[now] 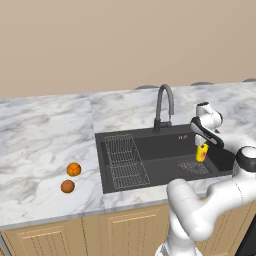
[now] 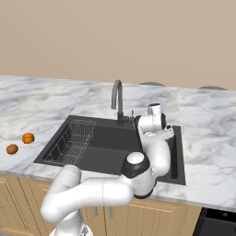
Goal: Remove the tangerine and orange from the sink. Then move the bowl and cup from the counter to the sink for washing.
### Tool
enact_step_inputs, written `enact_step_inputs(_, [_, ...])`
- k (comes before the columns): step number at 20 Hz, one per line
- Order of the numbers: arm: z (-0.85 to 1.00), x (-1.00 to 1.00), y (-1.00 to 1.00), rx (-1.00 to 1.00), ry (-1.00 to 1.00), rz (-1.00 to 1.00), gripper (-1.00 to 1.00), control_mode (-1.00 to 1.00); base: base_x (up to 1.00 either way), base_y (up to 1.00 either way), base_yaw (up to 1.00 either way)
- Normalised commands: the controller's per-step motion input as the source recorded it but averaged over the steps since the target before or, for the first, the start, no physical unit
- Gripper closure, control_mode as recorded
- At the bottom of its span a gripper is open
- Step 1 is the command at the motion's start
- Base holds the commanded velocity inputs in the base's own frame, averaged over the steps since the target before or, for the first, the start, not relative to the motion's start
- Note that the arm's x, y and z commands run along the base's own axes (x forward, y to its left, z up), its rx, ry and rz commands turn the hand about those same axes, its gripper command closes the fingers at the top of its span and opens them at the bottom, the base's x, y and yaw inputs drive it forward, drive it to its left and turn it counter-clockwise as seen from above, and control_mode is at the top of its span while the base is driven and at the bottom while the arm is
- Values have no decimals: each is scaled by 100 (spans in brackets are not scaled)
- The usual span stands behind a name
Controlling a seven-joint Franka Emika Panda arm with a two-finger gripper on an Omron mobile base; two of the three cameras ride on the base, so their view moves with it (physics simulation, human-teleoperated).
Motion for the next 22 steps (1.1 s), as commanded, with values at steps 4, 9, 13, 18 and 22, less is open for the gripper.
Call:
enact_step_inputs(4, [33, -39, 0, 1, 7, -3, -100, -100, 0, 0, 0])
enact_step_inputs(9, [31, -38, 0, 0, 6, -4, -100, -100, 0, 0, 0])
enact_step_inputs(13, [24, -41, 0, 0, 0, -5, -100, -100, 0, 0, 0])
enact_step_inputs(18, [21, -44, -3, 1, -5, -7, -100, -100, 0, 0, 0])
enact_step_inputs(22, [23, -38, -7, 0, -11, -8, -100, -100, 0, 0, 0])
